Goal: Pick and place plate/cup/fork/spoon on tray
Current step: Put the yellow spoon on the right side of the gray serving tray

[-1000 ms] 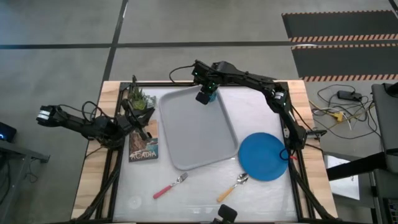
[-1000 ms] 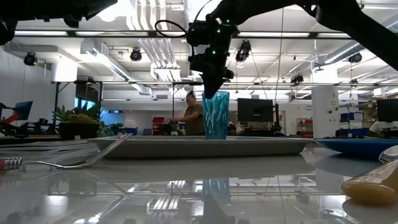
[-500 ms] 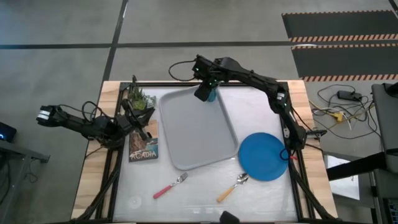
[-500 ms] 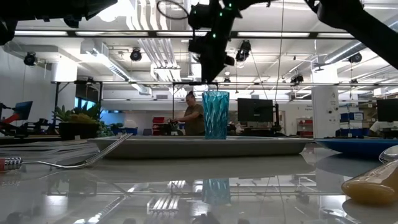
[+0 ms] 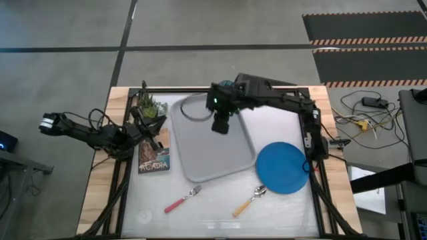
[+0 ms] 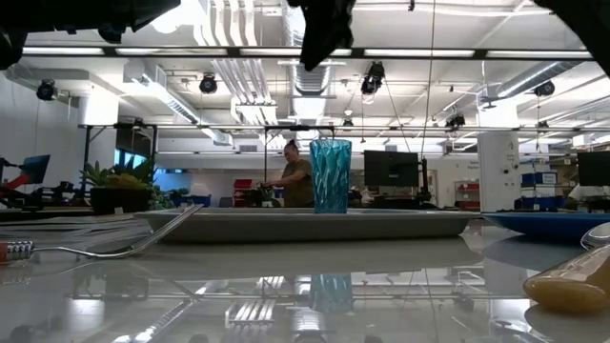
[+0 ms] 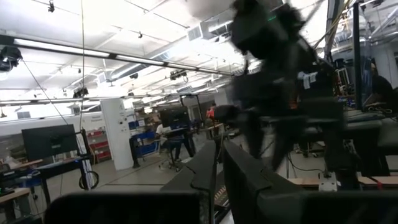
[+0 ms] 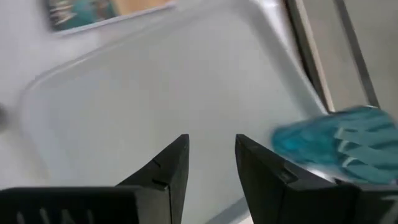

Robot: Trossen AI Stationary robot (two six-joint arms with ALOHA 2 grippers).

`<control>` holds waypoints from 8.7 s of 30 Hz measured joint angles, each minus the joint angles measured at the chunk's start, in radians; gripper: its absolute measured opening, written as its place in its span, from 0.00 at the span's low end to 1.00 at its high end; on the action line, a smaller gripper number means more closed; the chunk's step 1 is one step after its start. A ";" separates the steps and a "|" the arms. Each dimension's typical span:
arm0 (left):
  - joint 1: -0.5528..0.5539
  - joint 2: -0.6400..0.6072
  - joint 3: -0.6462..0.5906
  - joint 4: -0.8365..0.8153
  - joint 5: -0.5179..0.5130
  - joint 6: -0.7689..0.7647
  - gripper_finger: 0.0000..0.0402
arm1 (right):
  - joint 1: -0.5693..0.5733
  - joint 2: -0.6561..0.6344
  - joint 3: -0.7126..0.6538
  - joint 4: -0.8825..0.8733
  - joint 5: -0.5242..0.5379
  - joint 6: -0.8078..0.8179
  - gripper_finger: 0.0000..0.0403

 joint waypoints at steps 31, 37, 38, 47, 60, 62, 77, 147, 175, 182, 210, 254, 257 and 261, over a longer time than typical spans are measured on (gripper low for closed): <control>-0.002 0.107 0.043 0.005 0.046 -0.273 0.03 | 0.250 -0.788 -1.783 1.858 0.002 -0.054 0.28; -0.021 0.184 0.045 0.000 0.097 -0.438 0.03 | 0.253 -0.877 -1.860 1.892 -0.021 -0.079 0.28; -0.027 0.199 0.045 -0.002 0.102 -0.463 0.03 | 0.253 -0.900 -1.867 1.892 -0.038 -0.087 0.28; -0.072 0.326 0.098 0.001 0.102 -0.573 0.03 | 0.253 -1.145 -1.942 1.783 -0.043 -0.089 0.28; -0.131 0.486 0.198 0.004 0.101 -0.576 0.03 | 0.378 -1.185 -1.829 1.479 -0.043 0.004 0.28; -0.143 0.508 0.214 0.004 0.101 -0.581 0.03 | 0.419 -1.165 -1.801 1.454 -0.044 0.004 0.28; -0.204 0.732 0.332 0.146 0.099 -0.599 0.03 | 0.718 -0.885 -1.639 1.218 -0.006 0.135 0.28; -0.210 0.622 0.364 0.191 0.100 -0.389 0.03 | 0.715 -0.287 -1.145 0.786 -0.024 0.062 0.06; -0.210 0.530 0.348 0.079 0.099 -0.358 0.03 | 0.246 -0.326 -1.247 1.167 -0.181 -0.305 0.06; -0.211 0.530 0.347 0.080 0.099 -0.357 0.03 | 0.199 -0.324 -1.336 1.258 -0.181 -0.312 0.07; -0.210 0.531 0.346 0.080 0.099 -0.353 0.03 | 0.194 -0.323 -1.406 1.376 -0.181 -0.323 0.08; -0.211 0.536 0.345 0.045 0.099 -0.384 0.03 | 0.195 -0.220 -1.088 0.926 -0.225 -0.240 0.38; -0.211 0.538 0.345 0.040 0.098 -0.413 0.03 | 0.217 -0.327 -1.155 0.946 -0.225 -0.215 0.36; -0.211 0.539 0.347 0.010 0.098 -0.438 0.03 | 0.254 -0.477 -1.301 1.078 -0.224 -0.155 0.33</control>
